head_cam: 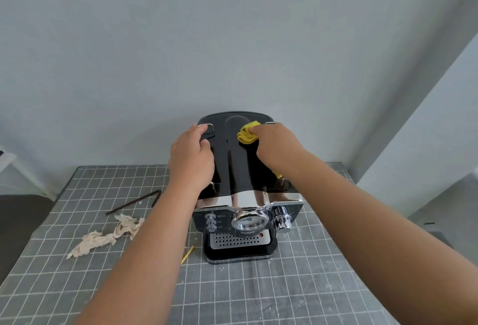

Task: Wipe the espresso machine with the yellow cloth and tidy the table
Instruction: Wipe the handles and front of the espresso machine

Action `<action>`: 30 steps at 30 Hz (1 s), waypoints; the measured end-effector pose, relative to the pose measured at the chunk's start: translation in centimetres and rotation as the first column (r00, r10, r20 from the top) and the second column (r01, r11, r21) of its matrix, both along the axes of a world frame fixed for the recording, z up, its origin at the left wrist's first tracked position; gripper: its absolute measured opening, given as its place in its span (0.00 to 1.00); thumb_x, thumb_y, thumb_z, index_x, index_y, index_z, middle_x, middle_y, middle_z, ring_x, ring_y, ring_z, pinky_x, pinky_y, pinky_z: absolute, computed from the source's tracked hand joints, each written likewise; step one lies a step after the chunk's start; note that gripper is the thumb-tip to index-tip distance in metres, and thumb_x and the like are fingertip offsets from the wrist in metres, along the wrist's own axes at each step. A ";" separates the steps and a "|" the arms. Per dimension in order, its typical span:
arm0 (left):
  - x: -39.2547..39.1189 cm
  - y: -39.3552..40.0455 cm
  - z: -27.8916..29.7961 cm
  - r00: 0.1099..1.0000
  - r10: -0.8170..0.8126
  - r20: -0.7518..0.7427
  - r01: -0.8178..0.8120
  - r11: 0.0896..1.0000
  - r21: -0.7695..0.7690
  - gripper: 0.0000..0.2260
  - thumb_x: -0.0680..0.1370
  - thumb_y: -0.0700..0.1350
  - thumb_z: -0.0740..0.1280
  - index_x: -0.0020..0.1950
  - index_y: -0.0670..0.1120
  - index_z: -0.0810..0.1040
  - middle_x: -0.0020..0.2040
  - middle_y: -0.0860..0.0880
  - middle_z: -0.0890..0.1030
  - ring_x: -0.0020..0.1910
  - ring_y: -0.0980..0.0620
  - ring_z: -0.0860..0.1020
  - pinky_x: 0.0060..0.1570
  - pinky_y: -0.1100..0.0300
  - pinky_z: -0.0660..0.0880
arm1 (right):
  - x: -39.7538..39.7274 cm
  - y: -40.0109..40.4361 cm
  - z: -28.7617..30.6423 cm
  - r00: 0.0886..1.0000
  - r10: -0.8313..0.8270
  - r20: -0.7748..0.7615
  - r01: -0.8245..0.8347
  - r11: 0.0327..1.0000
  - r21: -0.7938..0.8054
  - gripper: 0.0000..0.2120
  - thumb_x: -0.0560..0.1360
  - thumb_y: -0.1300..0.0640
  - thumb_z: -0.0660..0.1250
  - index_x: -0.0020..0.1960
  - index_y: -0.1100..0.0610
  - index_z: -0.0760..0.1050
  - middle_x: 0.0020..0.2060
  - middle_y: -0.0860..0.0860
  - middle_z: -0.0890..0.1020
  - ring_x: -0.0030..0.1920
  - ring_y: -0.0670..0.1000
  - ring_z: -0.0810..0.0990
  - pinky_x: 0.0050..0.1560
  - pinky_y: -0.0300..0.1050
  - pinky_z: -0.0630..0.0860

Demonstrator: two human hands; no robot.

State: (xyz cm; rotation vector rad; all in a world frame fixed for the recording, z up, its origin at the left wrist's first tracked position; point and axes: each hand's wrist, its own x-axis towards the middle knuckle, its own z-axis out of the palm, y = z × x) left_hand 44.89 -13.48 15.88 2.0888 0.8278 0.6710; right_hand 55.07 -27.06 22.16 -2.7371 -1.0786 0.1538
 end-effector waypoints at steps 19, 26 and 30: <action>-0.1 -0.2 0.2 0.999 -0.002 -0.034 0.003 1.000 0.028 0.19 0.82 0.42 0.54 0.72 0.52 0.70 0.77 0.50 0.65 0.76 0.49 0.61 0.75 0.45 0.60 | 0.7 -0.4 -0.3 0.988 0.003 0.153 0.009 0.997 -0.076 0.10 0.72 0.69 0.56 0.38 0.59 0.72 0.43 0.55 0.75 0.45 0.56 0.75 0.40 0.44 0.67; 0.0 -0.2 0.2 0.999 -0.006 -0.052 0.009 0.999 0.050 0.19 0.82 0.42 0.53 0.73 0.52 0.70 0.77 0.51 0.64 0.77 0.48 0.61 0.75 0.45 0.59 | -1.6 -4.1 1.5 0.931 0.327 0.164 -0.281 0.926 -0.253 0.18 0.72 0.66 0.57 0.57 0.55 0.77 0.45 0.53 0.79 0.45 0.54 0.73 0.40 0.45 0.72; 0.0 -0.2 0.4 0.998 0.004 -0.060 0.000 0.998 0.062 0.19 0.82 0.42 0.53 0.72 0.52 0.71 0.76 0.51 0.66 0.76 0.48 0.62 0.75 0.49 0.60 | -3.4 -5.4 2.4 0.829 0.504 0.243 -0.404 0.840 -0.363 0.12 0.71 0.66 0.59 0.48 0.54 0.76 0.37 0.48 0.76 0.44 0.51 0.70 0.36 0.44 0.66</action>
